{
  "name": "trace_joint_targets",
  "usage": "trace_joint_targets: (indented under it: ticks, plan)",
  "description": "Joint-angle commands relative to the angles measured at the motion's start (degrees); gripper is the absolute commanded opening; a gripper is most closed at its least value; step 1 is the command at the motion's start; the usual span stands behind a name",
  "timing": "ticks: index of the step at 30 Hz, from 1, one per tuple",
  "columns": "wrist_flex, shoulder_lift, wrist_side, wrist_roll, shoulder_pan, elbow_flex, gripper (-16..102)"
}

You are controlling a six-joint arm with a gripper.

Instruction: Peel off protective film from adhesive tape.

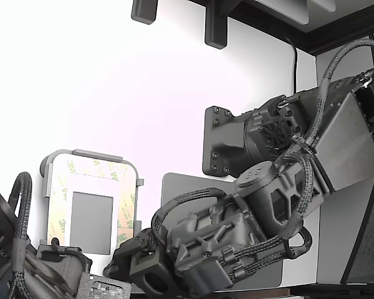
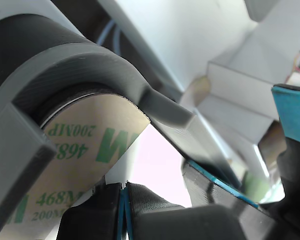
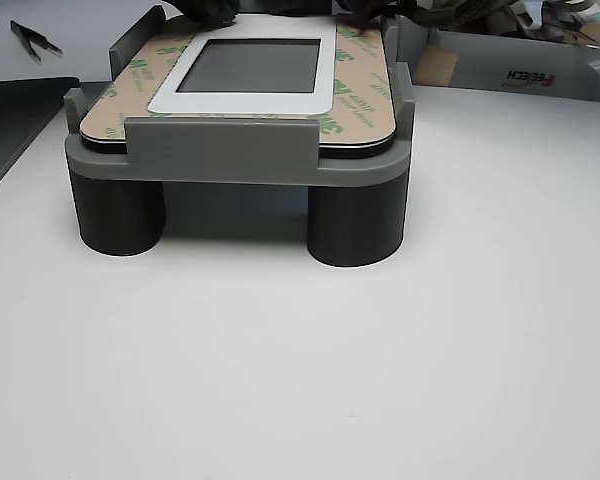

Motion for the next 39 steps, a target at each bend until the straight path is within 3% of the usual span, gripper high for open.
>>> trace_joint_targets:
  ticks: [1,39]
  plan:
    - [-0.5,1.8,0.0,0.0,-0.4,-1.0,-10]
    - [0.6,4.1,-0.2,-0.2,-0.1,0.1,-10]
